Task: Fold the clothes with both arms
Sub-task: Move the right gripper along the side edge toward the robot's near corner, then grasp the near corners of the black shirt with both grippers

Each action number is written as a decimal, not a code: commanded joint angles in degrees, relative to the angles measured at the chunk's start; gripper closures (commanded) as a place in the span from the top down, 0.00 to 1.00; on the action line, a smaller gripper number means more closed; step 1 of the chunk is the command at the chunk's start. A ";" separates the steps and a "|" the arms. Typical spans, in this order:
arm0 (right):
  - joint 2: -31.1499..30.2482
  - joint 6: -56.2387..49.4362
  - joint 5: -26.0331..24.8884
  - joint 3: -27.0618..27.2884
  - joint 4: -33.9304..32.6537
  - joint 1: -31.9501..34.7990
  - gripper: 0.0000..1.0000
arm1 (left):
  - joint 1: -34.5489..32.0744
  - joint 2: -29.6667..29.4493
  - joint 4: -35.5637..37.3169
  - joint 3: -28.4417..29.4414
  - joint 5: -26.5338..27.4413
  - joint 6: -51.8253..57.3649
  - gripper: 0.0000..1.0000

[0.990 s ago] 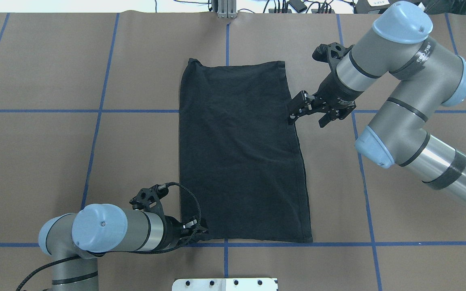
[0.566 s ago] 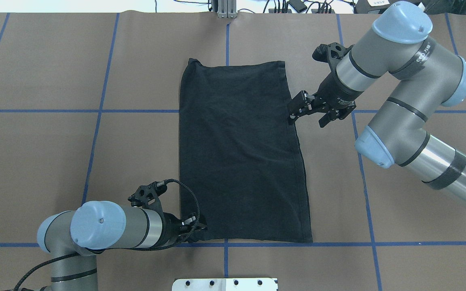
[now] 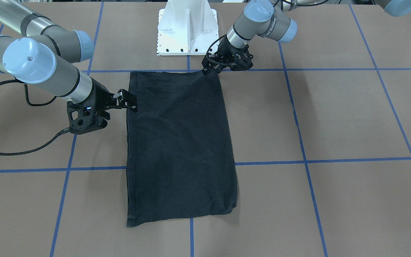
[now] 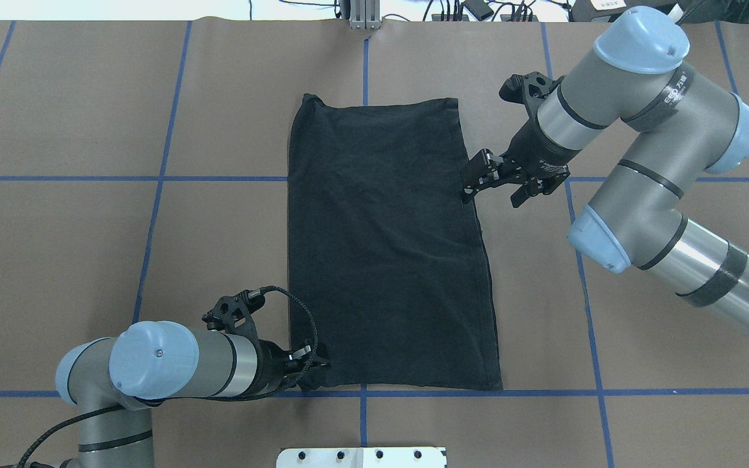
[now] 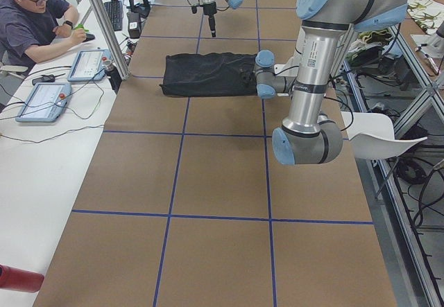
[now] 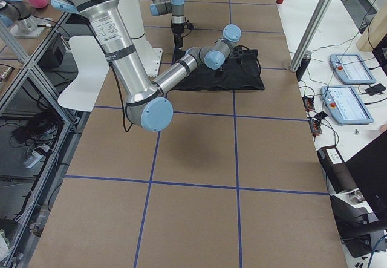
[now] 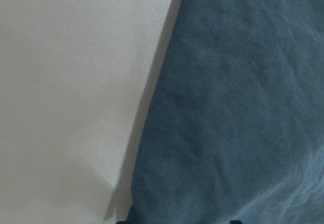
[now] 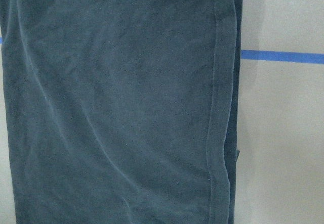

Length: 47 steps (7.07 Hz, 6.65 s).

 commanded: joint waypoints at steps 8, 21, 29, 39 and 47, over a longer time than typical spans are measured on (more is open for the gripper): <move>-1.14 7.01 -0.62 2.14 0.18 -1.42 1.00 | -1.23 -0.33 5.94 -5.80 -2.26 -0.08 0.00; -8.61 29.13 -17.33 9.89 -7.20 -24.81 1.00 | -0.89 -0.68 6.68 -7.84 -2.36 -0.17 0.00; -8.70 28.34 -16.89 9.19 -6.94 -25.25 0.98 | -0.89 -0.68 6.68 -8.02 -2.36 -0.17 0.00; -10.27 28.25 -16.89 9.10 -6.59 -25.34 0.87 | -0.80 -0.68 6.59 -8.37 -2.27 -0.35 0.00; -10.19 28.69 -17.42 9.02 -6.50 -26.31 0.78 | -0.72 -0.77 6.59 -8.54 -2.18 -0.35 0.00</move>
